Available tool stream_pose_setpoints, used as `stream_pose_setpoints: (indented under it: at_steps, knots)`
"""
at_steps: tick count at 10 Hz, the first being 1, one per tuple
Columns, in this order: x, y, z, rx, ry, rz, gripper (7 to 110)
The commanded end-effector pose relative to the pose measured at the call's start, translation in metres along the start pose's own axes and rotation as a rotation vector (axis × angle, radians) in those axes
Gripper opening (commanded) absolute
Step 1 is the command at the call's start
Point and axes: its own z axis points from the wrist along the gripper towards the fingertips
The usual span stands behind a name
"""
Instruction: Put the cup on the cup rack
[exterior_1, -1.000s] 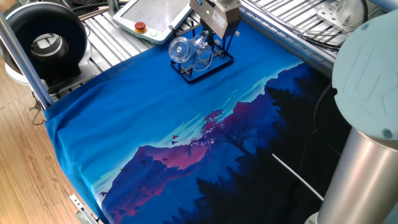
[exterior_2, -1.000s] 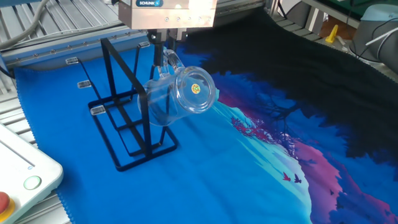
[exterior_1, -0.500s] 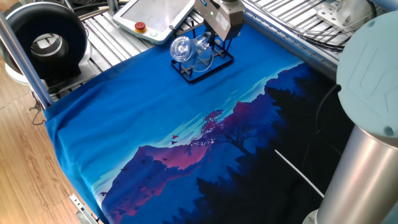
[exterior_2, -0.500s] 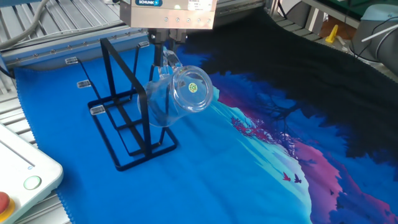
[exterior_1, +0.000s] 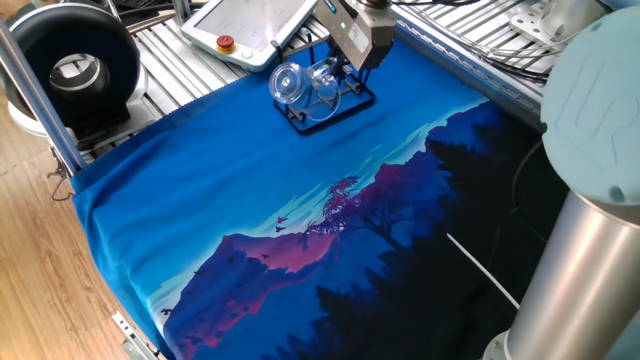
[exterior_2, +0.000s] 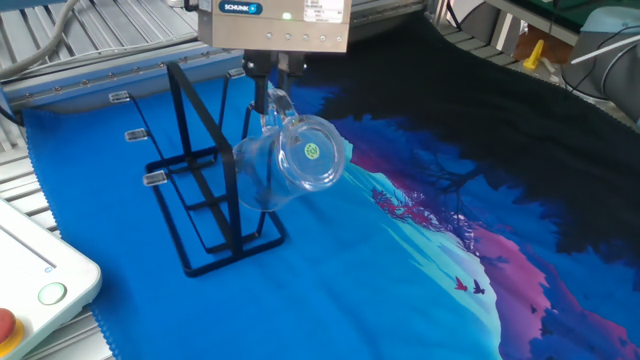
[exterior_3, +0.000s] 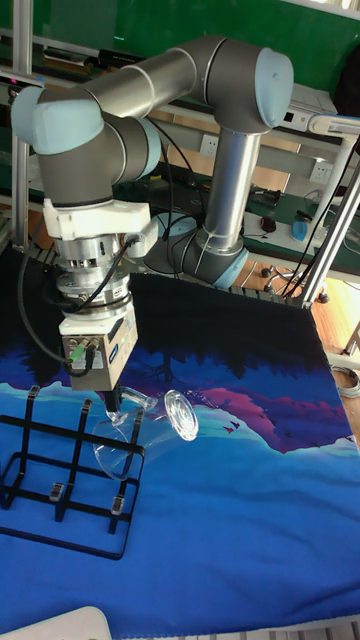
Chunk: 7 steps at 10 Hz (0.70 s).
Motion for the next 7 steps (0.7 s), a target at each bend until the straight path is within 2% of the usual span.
stream_pose_setpoints:
  at_steps: [1, 5, 7]
  knots:
    - [-0.015, 0.0, -0.002, 0.001, -0.092, 0.012, 7]
    - [0.002, -0.004, 0.004, 0.01, -0.08, -0.024, 7]
    - [0.016, -0.008, 0.007, 0.026, -0.033, -0.043, 7]
